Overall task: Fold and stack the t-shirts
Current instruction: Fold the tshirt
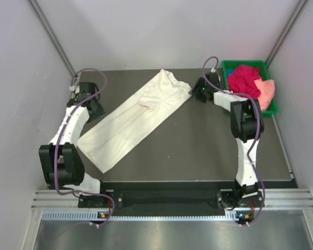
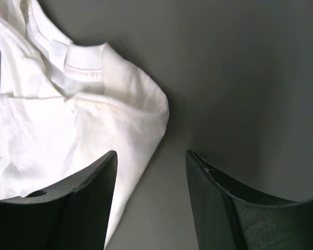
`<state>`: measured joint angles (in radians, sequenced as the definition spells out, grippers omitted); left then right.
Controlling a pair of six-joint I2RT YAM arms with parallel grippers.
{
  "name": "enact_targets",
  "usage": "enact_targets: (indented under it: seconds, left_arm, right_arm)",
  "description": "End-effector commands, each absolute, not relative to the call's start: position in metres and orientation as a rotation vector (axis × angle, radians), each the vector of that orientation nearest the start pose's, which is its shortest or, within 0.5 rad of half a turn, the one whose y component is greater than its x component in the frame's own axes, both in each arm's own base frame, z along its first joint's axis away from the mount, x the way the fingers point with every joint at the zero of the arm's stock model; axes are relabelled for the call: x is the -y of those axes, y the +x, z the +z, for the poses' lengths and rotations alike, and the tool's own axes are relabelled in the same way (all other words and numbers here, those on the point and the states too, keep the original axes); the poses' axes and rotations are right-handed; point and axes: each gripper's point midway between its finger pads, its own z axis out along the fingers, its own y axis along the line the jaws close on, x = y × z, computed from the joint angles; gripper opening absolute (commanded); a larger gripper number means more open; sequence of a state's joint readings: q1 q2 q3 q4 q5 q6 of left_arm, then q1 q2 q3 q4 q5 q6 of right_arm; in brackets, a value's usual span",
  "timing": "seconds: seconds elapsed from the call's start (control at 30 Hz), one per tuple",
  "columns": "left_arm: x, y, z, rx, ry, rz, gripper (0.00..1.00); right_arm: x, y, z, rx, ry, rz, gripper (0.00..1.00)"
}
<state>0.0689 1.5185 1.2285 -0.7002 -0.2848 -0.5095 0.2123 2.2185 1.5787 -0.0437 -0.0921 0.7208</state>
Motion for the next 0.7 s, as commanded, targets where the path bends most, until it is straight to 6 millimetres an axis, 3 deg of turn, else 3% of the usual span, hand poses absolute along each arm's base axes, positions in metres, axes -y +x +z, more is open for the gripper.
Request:
enact_targets:
  seconds: [0.0, 0.1, 0.27, 0.4, 0.47, 0.53, 0.67]
  left_arm:
    - [0.018, 0.373, 0.152, -2.391, -0.595, -0.102, 0.51]
    - [0.041, 0.371, 0.152, -2.39, -0.545, -0.231, 0.51]
    - [0.059, 0.371, 0.16, -2.395, -0.477, -0.354, 0.51]
    - [0.07, 0.373, 0.177, -2.371, -0.446, -0.426, 0.51]
    - [0.074, 0.373, 0.179, -2.37, -0.438, -0.438, 0.51]
    - [0.076, 0.372, 0.179, -2.369, -0.422, -0.433, 0.52]
    - [0.079, 0.369, 0.164, -2.407, -0.414, -0.443, 0.53]
  right_arm:
    - [-0.163, 0.57, 0.031, -2.269, 0.612, 0.62, 0.55]
    - [-0.169, 0.574, 0.021, -2.279, 0.643, 0.641, 0.52]
    - [-0.167, 0.581, 0.019, -2.258, 0.684, 0.65, 0.45]
    - [-0.149, 0.586, 0.021, -2.229, 0.737, 0.618, 0.23]
    - [-0.141, 0.591, 0.023, -2.212, 0.746, 0.608, 0.09]
    - [-0.127, 0.596, 0.021, -2.207, 0.773, 0.588, 0.01]
    - [-0.104, 0.62, 0.034, -2.156, 0.771, 0.573, 0.0]
